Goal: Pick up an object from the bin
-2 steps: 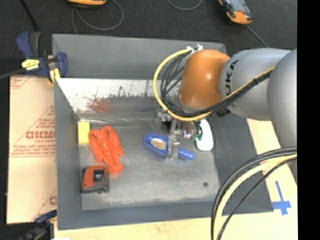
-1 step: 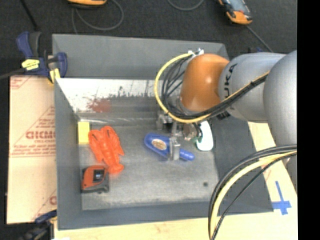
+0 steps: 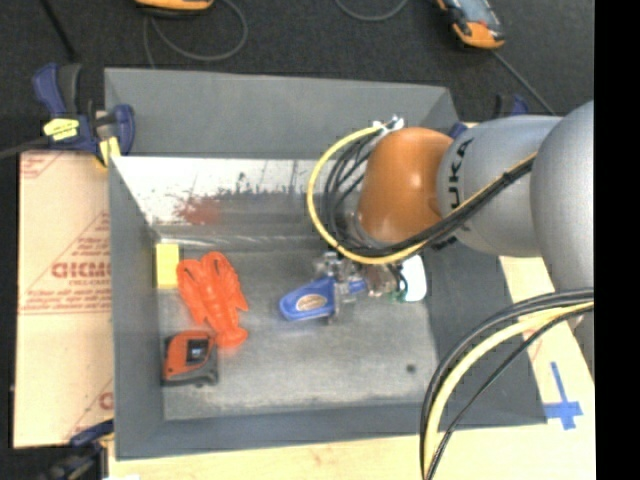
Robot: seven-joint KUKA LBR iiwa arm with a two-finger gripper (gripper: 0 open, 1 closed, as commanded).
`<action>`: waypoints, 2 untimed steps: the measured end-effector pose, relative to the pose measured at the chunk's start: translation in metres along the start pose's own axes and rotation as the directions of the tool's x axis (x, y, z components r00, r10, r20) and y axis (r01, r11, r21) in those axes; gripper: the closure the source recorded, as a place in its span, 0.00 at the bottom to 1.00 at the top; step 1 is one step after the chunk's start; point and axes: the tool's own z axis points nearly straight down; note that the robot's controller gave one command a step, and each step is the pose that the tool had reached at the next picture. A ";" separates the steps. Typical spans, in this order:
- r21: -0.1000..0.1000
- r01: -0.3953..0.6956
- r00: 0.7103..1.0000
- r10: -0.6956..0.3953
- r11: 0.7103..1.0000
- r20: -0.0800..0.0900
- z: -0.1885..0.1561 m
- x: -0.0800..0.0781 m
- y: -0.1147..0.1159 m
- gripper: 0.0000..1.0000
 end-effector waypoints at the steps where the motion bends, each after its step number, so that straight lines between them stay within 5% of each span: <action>1: -0.001 -0.001 1.000 0.001 1.000 0.000 0.000 0.000 0.000 1.00; 2: 0.003 0.032 0.999 -0.032 0.999 0.004 -0.159 0.051 -0.010 1.00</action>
Offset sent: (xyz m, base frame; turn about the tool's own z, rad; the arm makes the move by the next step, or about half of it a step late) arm -0.0509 -0.0165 0.1567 -0.0359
